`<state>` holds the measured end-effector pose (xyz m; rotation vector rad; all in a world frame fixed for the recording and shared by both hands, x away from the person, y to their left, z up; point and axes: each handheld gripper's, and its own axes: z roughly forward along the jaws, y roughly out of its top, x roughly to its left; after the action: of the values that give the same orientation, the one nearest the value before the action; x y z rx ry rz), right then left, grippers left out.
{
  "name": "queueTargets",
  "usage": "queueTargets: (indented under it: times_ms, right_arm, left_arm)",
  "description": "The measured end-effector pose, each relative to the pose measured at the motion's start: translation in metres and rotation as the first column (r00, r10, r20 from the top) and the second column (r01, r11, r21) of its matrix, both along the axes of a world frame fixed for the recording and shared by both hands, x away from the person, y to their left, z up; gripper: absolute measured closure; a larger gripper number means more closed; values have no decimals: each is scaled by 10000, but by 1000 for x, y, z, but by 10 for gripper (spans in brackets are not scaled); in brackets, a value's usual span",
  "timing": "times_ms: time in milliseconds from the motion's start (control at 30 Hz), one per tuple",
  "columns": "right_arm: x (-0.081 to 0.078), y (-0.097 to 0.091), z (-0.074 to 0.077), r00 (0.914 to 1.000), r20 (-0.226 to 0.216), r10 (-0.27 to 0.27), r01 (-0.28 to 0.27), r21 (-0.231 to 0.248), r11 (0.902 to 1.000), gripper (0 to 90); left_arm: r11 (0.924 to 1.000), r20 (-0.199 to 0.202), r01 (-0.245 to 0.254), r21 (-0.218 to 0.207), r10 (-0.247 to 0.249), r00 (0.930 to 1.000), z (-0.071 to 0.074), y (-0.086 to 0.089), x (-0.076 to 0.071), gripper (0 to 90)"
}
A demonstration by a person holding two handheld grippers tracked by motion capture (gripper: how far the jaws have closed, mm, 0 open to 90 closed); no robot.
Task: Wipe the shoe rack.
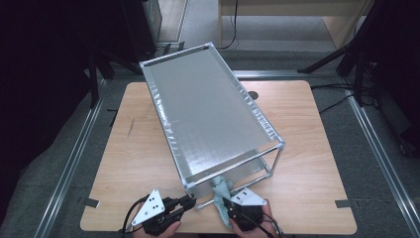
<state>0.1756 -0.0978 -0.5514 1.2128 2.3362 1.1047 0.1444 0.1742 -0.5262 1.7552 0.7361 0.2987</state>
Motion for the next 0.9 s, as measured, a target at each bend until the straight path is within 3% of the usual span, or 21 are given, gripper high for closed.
queueTargets:
  times_ms: [100,133,233,267,333,367,400,500,633,833,900]
  right_arm:
    - [6,-10,0,9997,54,-257,258,-149,9996,780]
    - [13,-24,1,9978,-5,-657,657,-160,9977,777]
    - [19,-36,2,9948,56,-1017,1018,-303,9943,775]
    - [28,-53,4,9867,74,-1621,1622,-318,9862,775]
    - [34,-66,5,9781,116,-2078,2080,-304,9776,775]
    - [34,-66,5,9781,116,-2078,2080,-304,9776,775]
    - [39,-78,5,9678,248,-2504,2512,-386,9672,775]
    - [44,-87,6,9583,352,-2835,2843,-198,9585,773]
    - [44,-86,4,9590,485,-2791,2803,-199,9597,781]
    - [37,-66,4,9743,637,-2162,2183,-285,9755,793]
    - [36,-63,5,9768,622,-2049,2056,-48,9786,792]
  left_arm:
    - [10000,1,-2,8,2,10000,0,0,0,806]
    - [10000,21,-11,34,11,10000,0,0,0,806]
    - [10000,10,-8,24,8,10000,0,0,0,806]
    - [10000,18,-4,31,4,10000,0,0,0,806]
    - [10000,21,-2,27,2,10000,0,0,0,806]
    - [10000,21,-2,27,2,10000,0,0,0,806]
    - [10000,54,-15,59,15,10000,0,0,0,807]
    - [10000,55,-8,69,8,10000,0,-1,1,807]
    - [10000,-18,40,-55,-40,10000,-1,-2,4,804]
    - [9999,-119,63,-155,-65,9999,-1,-2,5,801]
    - [9999,-120,24,-121,-25,9999,-1,-2,4,802]
